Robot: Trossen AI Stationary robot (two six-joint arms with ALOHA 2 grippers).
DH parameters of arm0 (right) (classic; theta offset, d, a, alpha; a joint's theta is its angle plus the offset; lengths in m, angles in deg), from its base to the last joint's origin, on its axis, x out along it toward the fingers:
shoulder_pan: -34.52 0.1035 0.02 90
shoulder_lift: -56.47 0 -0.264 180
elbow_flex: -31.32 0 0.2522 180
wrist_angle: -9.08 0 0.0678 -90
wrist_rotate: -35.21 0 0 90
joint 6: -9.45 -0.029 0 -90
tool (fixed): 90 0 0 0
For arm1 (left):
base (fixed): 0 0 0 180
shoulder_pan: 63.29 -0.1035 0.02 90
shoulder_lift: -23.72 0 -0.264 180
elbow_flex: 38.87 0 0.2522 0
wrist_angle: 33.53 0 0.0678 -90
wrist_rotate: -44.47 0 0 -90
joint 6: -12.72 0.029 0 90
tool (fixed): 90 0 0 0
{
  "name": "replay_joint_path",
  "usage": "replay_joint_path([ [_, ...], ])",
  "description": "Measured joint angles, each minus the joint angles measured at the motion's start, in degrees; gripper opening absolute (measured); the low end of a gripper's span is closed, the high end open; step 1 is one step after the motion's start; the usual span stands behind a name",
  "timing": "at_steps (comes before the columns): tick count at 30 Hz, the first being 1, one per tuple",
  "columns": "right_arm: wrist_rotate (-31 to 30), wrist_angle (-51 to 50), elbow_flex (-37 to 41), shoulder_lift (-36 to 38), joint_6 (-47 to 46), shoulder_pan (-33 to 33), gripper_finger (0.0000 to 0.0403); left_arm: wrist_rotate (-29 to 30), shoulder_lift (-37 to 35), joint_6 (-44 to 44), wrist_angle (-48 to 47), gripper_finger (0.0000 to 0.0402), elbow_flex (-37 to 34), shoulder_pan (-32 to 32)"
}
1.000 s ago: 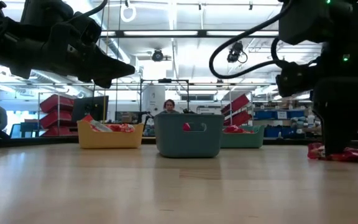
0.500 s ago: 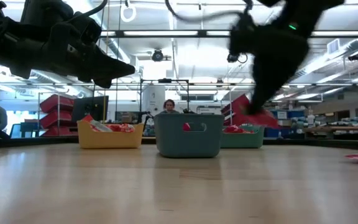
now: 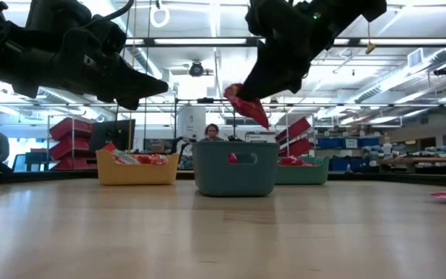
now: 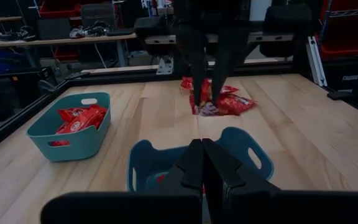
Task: Sort candy
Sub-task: Put the red candy into the blue bin
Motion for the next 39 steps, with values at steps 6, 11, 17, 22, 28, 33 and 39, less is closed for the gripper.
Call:
replay_joint_path([
  [6,1.70,4.04,-0.04,-3.66,-0.50,0.06,0.0038,0.02,0.00,0.02,0.00,0.0003,0.02,-0.02],
  [11,2.65,4.06,-1.91,-7.71,-0.93,-0.20,0.0036,0.04,0.00,0.01,0.07,0.0003,0.02,0.00],
  [17,2.89,-0.22,-6.03,-12.36,-0.99,-0.34,0.0036,0.04,0.00,-0.09,-0.03,0.0003,0.02,-0.02],
  [22,3.76,-1.59,-7.78,-16.18,-1.96,-0.73,0.0046,0.07,0.00,-0.08,-0.20,0.0003,0.02,0.00],
  [28,4.16,-1.31,-7.96,-17.62,-0.54,-0.90,0.0087,0.07,0.00,-0.04,-0.19,0.0003,0.02,0.00],
  [33,4.20,-1.48,-7.93,-16.25,0.73,-0.88,0.0155,0.07,0.00,0.04,-0.11,0.0003,0.02,0.00],
  [39,4.32,-2.37,-7.91,-12.35,1.89,-0.13,0.0251,0.08,0.00,0.04,-0.13,0.0003,0.02,0.00],
])
